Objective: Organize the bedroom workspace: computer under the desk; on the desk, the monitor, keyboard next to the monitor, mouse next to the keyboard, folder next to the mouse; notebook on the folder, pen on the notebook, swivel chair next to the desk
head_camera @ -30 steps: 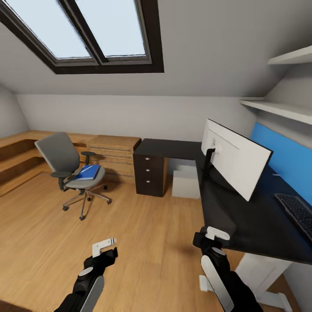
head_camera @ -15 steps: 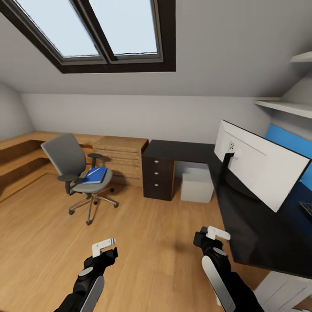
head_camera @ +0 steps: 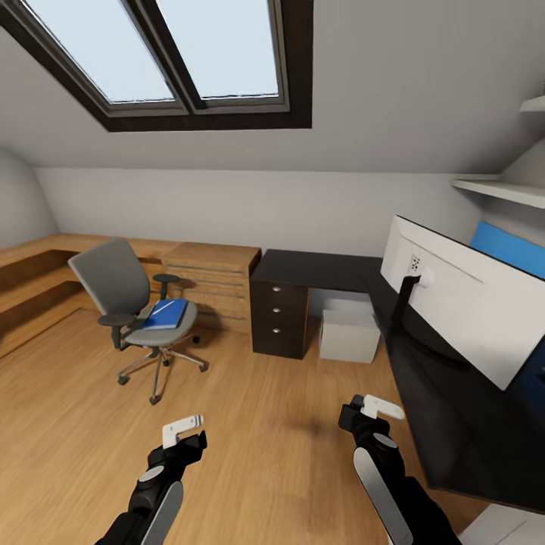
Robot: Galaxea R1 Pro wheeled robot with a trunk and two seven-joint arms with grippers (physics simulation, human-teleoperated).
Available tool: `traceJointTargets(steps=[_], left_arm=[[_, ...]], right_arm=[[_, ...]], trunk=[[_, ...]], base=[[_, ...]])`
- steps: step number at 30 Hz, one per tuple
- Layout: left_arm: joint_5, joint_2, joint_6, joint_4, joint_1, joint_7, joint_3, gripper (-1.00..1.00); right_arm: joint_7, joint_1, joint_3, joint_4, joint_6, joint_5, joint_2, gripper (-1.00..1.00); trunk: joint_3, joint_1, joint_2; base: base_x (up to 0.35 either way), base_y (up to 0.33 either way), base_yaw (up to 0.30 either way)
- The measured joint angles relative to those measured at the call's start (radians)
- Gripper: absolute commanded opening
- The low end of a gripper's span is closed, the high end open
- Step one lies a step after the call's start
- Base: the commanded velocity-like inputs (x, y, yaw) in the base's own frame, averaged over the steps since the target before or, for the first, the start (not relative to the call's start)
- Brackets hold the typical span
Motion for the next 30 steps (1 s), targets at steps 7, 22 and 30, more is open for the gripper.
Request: traceJointTargets(steps=[7, 22, 30], left_arm=[[0.000, 0.000, 0.001, -0.001, 0.000, 0.000, 0.000, 1.00], [0.003, 0.000, 0.000, -0.001, 0.000, 0.000, 0.000, 1.00], [0.001, -0.002, 0.000, -0.001, 0.000, 0.000, -0.001, 1.00]], right_arm=[[0.000, 0.001, 0.001, 0.000, 0.000, 0.000, 0.000, -1.00], [-0.001, 0.002, 0.001, -0.001, -0.001, 0.004, -0.002, -1.00], [0.001, 0.019, 0.000, -0.045, -0.003, 0.039, -0.013, -1.00]], trunk=[[0.033, -0.027, 0.049], [0.088, -0.085, 0.154], [0.107, -0.108, 0.197]], base=[[0.020, -0.001, 0.000], [0.271, 0.088, 0.000], [0.276, 0.098, 0.000]])
